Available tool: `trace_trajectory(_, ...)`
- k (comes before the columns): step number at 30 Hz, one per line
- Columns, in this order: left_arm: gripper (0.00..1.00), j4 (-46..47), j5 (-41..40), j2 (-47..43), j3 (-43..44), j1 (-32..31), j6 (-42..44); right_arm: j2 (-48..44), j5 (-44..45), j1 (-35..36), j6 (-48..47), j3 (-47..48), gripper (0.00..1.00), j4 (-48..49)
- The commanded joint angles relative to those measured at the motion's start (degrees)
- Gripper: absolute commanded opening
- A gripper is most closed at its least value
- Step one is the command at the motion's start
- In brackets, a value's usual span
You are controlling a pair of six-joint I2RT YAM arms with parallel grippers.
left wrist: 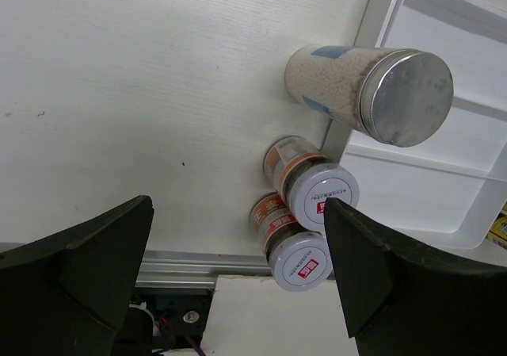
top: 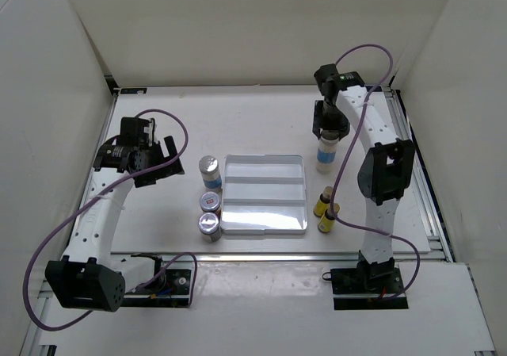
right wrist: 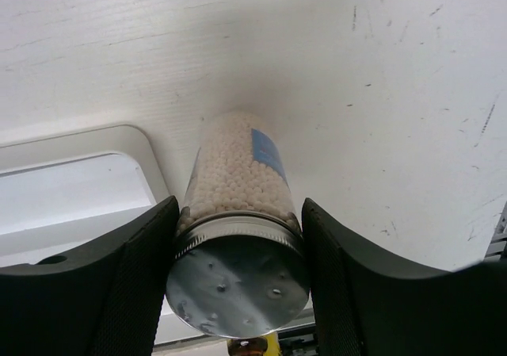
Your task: Organize the condiment bottles
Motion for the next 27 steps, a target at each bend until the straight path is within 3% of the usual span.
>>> trace_trajectory(1, 1.0, 0.47, 1.06, -1.79, -0.29, -0.21, -0.04, -4.12, 2.27, 0.8, 0.19, -1.21, 0.0, -1.88)
trace_trajectory(10, 1.0, 0.47, 1.58, -2.31, -0.82, -0.21, -0.04, -6.58, 2.8, 1.85, 0.19, -2.62, 0.0, -1.88)
trace_trajectory(18, 1.0, 0.47, 2.11, -2.32, -1.34, -0.21, -0.04, -7.72, 3.33, 4.58, -2.62, 4.49, 0.0, -1.8)
trace_trajectory(27, 1.0, 0.47, 2.11, -2.85, -1.86, -0.74, -0.04, -7.56, -0.36, 14.42, -6.3, 8.02, 0.0, 1.98)
